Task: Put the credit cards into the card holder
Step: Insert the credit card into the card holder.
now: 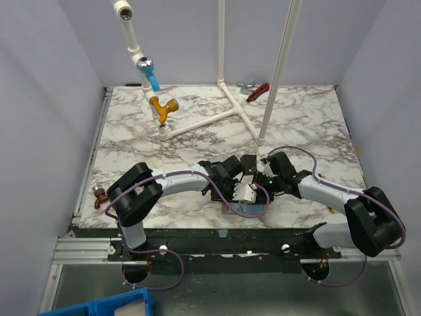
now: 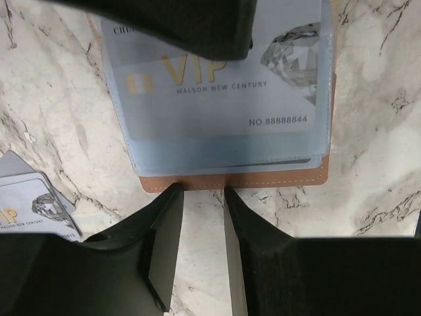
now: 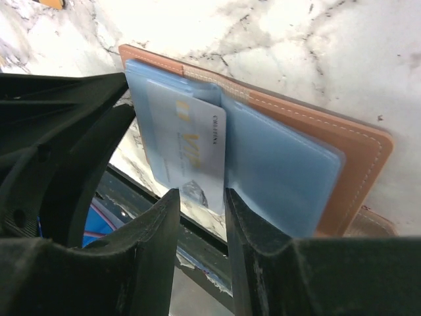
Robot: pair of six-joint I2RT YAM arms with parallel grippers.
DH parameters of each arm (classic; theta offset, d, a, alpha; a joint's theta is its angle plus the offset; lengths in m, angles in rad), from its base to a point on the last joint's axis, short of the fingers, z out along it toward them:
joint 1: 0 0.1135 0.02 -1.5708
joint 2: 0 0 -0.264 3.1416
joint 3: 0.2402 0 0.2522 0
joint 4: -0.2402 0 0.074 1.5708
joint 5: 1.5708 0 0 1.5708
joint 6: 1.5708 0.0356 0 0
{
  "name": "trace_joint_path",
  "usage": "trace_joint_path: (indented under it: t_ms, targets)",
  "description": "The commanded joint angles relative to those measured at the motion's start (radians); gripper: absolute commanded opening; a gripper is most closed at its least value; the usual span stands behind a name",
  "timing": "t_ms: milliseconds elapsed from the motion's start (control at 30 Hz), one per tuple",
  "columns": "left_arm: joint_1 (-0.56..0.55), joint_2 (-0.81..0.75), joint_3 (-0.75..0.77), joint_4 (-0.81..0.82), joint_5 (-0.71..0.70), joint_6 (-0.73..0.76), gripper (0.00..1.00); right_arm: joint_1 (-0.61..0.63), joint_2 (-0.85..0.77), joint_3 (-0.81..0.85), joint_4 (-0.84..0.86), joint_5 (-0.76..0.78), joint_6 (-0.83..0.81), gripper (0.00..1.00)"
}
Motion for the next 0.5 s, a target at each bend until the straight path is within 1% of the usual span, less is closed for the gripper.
trace_joint_path:
  t_ms: [0,100,167,200,267,300,333,367,467]
  targets:
    - [0.019,-0.025,-0.01,-0.016,0.019,0.017,0.33,-0.013,-0.018,0.017,-0.077,0.033,-0.042,0.38]
    - [0.02,-0.03,-0.012,-0.014,0.019,0.013,0.33,-0.017,-0.008,0.017,-0.078,0.027,-0.058,0.4]
    - [0.02,-0.032,-0.012,-0.012,0.019,0.01,0.33,-0.017,0.004,0.023,-0.077,0.022,-0.059,0.39]
    - [0.021,-0.031,-0.013,-0.011,0.019,0.01,0.33,-0.017,0.01,0.026,-0.074,0.026,-0.051,0.37]
    - [0.021,-0.03,-0.011,-0.008,0.019,0.007,0.33,-0.017,0.012,0.032,-0.067,0.041,-0.039,0.25]
    - [0.02,-0.029,-0.009,-0.006,0.019,0.007,0.33,-0.017,0.013,0.034,-0.064,0.051,-0.034,0.18]
    - [0.021,-0.026,-0.007,-0.006,0.018,0.005,0.33,-0.017,0.013,0.036,-0.063,0.061,-0.032,0.13]
    - [0.021,-0.024,-0.005,-0.007,0.019,0.004,0.33,-0.017,0.012,0.036,-0.062,0.072,-0.031,0.11]
    - [0.019,-0.017,-0.001,-0.006,0.02,0.004,0.33,-0.017,0.022,0.035,-0.05,0.083,-0.025,0.11]
